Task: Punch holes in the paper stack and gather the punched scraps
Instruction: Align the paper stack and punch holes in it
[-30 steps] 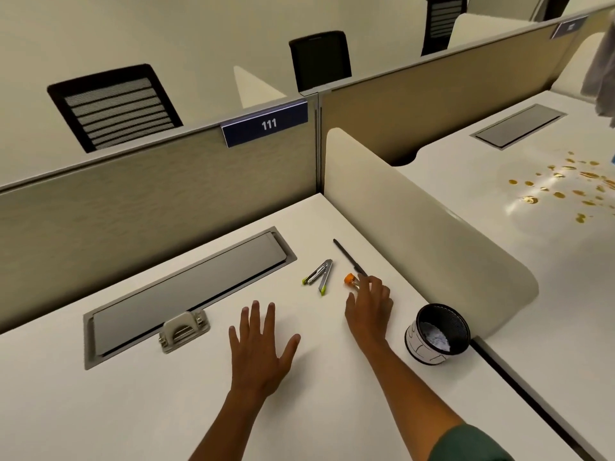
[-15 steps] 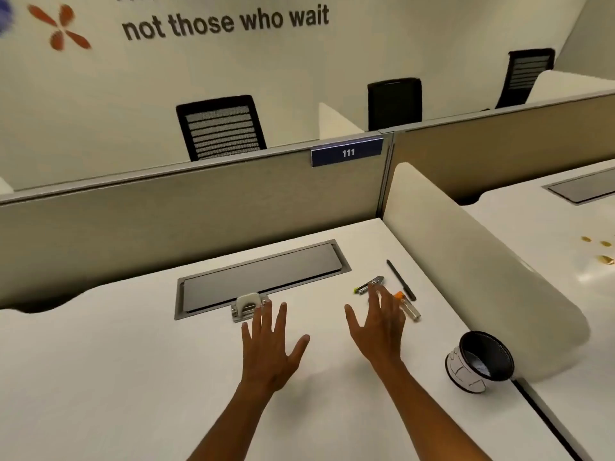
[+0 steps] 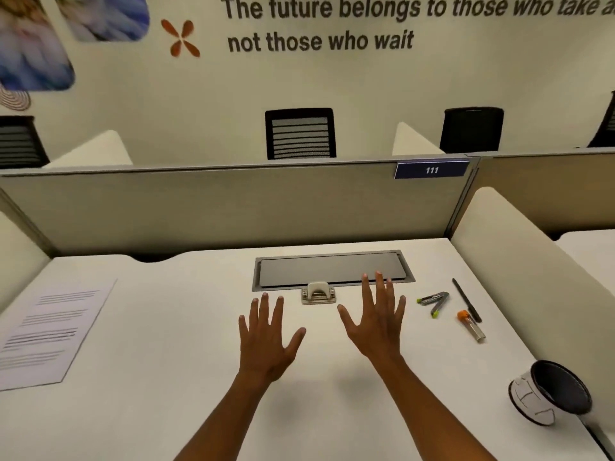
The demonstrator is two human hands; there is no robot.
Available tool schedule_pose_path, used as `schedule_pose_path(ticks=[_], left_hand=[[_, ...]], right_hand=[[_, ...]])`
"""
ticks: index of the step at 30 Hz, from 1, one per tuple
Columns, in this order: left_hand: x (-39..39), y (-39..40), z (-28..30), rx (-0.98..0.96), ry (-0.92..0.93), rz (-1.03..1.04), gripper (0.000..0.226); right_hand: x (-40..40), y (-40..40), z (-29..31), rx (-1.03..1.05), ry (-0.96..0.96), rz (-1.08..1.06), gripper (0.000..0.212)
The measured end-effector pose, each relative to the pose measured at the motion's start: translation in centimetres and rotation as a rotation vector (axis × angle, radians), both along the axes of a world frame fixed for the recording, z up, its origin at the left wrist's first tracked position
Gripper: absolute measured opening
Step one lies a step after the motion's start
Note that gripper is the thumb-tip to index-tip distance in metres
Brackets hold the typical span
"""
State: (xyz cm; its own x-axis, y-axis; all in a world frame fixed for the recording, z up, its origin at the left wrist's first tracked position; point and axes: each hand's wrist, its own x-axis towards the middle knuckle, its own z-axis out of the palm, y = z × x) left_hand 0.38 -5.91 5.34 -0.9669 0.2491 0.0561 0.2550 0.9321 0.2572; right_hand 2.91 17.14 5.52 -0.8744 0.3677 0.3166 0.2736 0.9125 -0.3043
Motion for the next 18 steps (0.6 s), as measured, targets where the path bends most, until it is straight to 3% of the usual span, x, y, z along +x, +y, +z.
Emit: schedule_pose_path(ticks=[6, 18], left_hand=[[-0.5, -7.9, 0.4, 0.063, 0.017, 0.049, 0.087], [-2.0, -31.5, -0.3, 0.064, -0.003, 0.207, 0.084]], right_hand=[[-1.8, -8.2, 1.5, 0.029, -0.022, 0.067, 0.087], [-6.3, -30.8, 2.0, -0.002, -0.038, 0.156, 0.087]])
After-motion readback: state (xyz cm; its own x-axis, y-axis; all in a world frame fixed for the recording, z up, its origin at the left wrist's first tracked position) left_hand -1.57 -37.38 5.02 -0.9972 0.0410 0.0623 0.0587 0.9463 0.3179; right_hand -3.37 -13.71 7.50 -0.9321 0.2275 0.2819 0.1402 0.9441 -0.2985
